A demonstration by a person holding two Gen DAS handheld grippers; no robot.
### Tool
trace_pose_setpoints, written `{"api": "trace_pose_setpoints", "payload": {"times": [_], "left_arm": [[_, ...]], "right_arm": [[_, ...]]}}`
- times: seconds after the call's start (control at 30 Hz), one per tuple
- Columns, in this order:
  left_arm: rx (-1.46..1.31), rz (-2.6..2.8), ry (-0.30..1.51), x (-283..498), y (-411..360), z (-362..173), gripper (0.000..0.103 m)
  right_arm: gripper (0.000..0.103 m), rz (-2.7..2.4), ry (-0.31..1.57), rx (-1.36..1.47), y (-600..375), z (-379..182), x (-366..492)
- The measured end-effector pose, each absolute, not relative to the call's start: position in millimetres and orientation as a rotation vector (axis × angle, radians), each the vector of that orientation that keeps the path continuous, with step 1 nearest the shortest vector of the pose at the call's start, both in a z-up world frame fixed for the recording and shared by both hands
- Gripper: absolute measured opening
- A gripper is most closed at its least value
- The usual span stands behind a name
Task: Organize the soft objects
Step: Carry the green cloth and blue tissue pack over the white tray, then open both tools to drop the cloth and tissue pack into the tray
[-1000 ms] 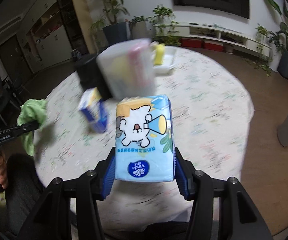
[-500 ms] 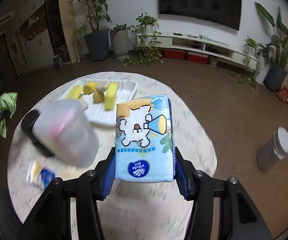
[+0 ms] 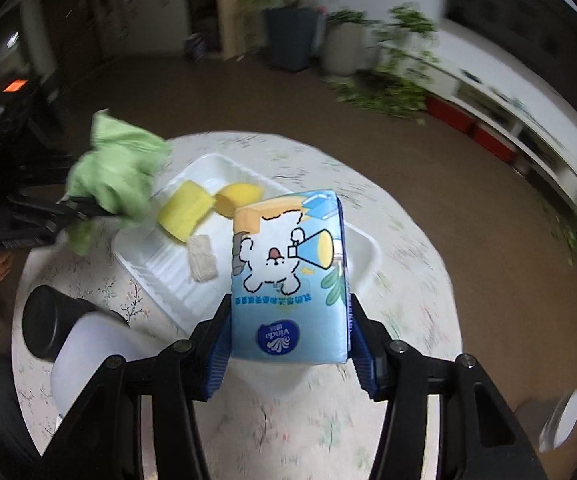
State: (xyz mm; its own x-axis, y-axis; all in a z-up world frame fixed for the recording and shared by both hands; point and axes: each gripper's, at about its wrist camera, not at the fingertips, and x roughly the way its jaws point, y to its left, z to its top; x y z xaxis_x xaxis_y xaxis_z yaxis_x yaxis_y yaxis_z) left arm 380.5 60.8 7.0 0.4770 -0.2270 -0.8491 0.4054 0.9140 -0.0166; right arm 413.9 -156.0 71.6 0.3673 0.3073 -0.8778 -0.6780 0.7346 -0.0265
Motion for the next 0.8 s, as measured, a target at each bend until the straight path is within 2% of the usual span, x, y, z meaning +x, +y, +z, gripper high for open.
{"api": "trace_pose_setpoints", "payload": {"times": [0.3, 0.43, 0.5, 0.53, 0.57, 0.7, 0.8], "left_arm": [[0.259, -0.407, 1.064, 397, 46, -30, 0.024], [0.255, -0.408, 1.069, 400, 45, -37, 0.028], [0.244, -0.398, 1.062, 401, 47, -36, 0.036], [0.239, -0.393, 1.057, 401, 48, -35, 0.050], [0.230, -0.391, 1.053, 401, 49, -34, 0.059], [0.209, -0.381, 1.045, 401, 54, -33, 0.064], [0.191, -0.379, 1.031, 398, 58, -27, 0.072]], "right_arm": [[0.055, 0.763, 1.109, -0.626, -88, 19, 440], [0.055, 0.759, 1.143, -0.677, -74, 4, 450], [0.055, 0.744, 1.180, -0.708, -71, -8, 453], [0.055, 0.734, 1.182, -0.726, -69, -12, 454], [0.056, 0.727, 1.182, -0.733, -69, -14, 454], [0.057, 0.710, 1.164, -0.715, -74, -13, 454], [0.061, 0.698, 1.147, -0.698, -77, -6, 454]]}}
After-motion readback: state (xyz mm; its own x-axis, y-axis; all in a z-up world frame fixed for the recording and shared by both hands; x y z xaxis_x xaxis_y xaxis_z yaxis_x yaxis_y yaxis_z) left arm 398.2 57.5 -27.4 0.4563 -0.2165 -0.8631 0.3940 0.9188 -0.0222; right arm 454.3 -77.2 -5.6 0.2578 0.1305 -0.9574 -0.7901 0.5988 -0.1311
